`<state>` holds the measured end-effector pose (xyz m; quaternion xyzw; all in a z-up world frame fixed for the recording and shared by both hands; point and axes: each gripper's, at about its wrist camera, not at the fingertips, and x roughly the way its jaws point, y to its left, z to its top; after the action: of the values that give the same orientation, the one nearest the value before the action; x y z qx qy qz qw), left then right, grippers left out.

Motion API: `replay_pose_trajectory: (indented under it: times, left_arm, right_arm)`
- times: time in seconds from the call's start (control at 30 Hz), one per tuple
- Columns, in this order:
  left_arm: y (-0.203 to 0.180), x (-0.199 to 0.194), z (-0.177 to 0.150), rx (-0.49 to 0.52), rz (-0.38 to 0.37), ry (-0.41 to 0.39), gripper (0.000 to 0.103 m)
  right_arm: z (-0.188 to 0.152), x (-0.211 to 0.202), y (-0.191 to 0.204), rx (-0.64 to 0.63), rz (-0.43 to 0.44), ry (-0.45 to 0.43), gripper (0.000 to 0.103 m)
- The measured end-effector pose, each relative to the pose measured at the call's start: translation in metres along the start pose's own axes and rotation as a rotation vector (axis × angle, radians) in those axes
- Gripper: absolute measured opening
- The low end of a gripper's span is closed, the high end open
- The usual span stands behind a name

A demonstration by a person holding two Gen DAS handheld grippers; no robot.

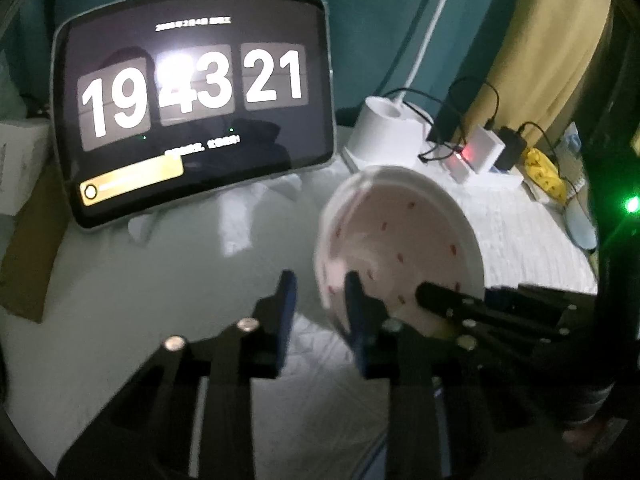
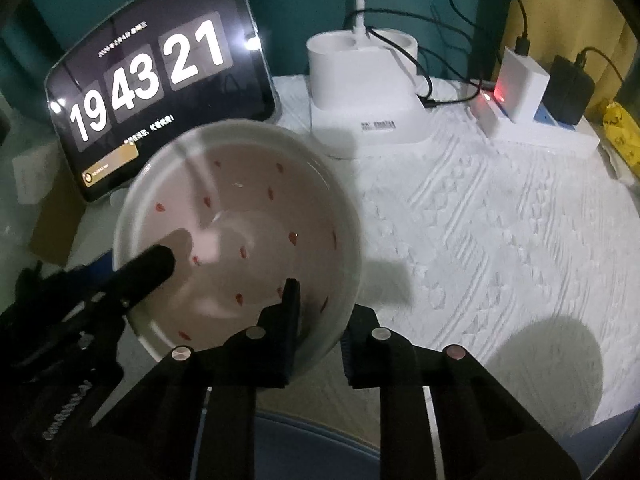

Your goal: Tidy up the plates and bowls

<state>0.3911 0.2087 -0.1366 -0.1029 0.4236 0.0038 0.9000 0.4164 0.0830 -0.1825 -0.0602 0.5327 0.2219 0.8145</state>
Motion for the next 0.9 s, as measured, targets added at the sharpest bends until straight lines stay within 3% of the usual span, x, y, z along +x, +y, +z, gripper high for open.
replay_pose_trajectory:
  times: [0.03, 0.17, 0.9]
  left_arm:
    - [-0.001, 0.0, 0.0, 0.006, -0.002, 0.0, 0.016]
    - [-0.001, 0.0, -0.002, 0.007, 0.011, -0.001, 0.013]
    - [-0.024, -0.063, -0.005, 0.035, 0.02, -0.115, 0.013]
  right_arm:
    - [0.0, -0.001, 0.001, -0.003, 0.001, -0.007, 0.017]
    - [-0.002, -0.003, 0.0, 0.0, 0.006, -0.024, 0.016]
    - [-0.014, -0.078, 0.005, 0.009, 0.015, -0.219, 0.015]
